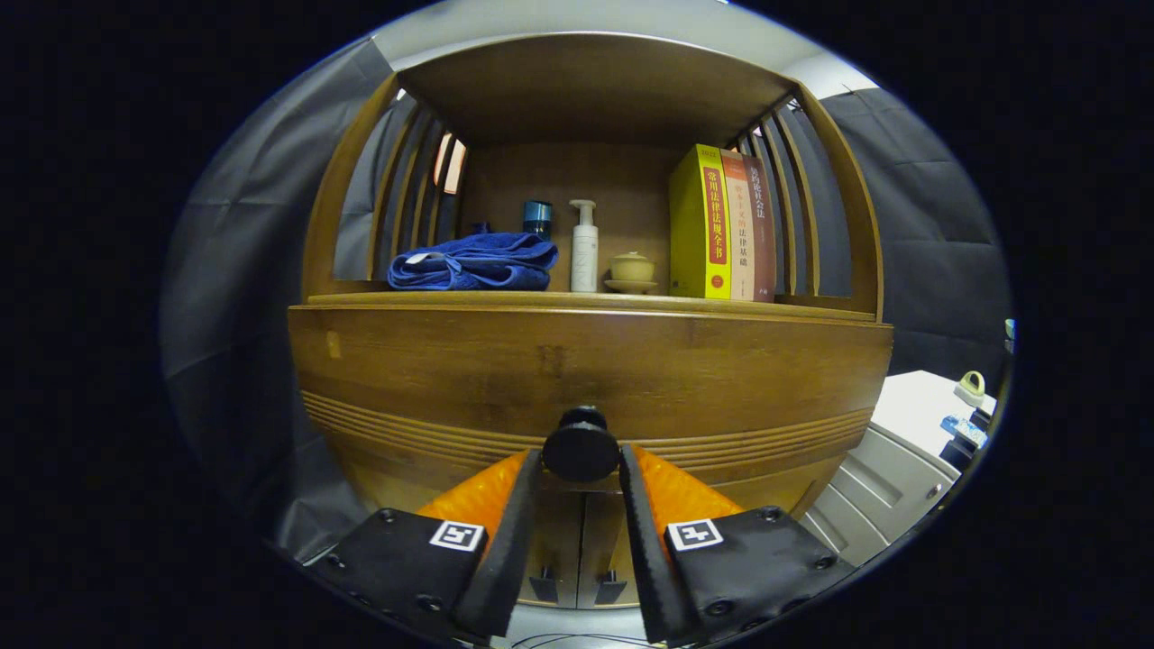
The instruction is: Pull open the drawer, take out the items inside it, and place them on the countertop above the cabinet.
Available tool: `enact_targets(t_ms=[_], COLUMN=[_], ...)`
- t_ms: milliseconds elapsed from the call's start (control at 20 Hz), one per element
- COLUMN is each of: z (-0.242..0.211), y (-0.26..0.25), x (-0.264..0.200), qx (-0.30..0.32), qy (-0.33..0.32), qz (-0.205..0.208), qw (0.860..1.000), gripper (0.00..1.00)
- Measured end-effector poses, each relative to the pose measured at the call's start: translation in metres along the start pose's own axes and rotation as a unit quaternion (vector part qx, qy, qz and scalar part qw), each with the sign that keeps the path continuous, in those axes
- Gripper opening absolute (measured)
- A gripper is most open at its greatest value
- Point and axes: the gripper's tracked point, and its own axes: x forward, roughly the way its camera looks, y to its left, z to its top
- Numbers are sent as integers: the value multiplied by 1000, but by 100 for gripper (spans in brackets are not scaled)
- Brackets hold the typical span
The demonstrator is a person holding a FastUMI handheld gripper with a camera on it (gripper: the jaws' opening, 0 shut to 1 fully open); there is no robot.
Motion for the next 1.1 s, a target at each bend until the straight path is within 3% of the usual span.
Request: enact_targets(t_ms=[200,500,1100], z=[5,2,0], y=[2,0,3], x=[17,15,-55], qx=[4,18,32], qy=[0,3,25], qz=[0,-3,-4], qw=[1000,1000,999], gripper=[61,36,35])
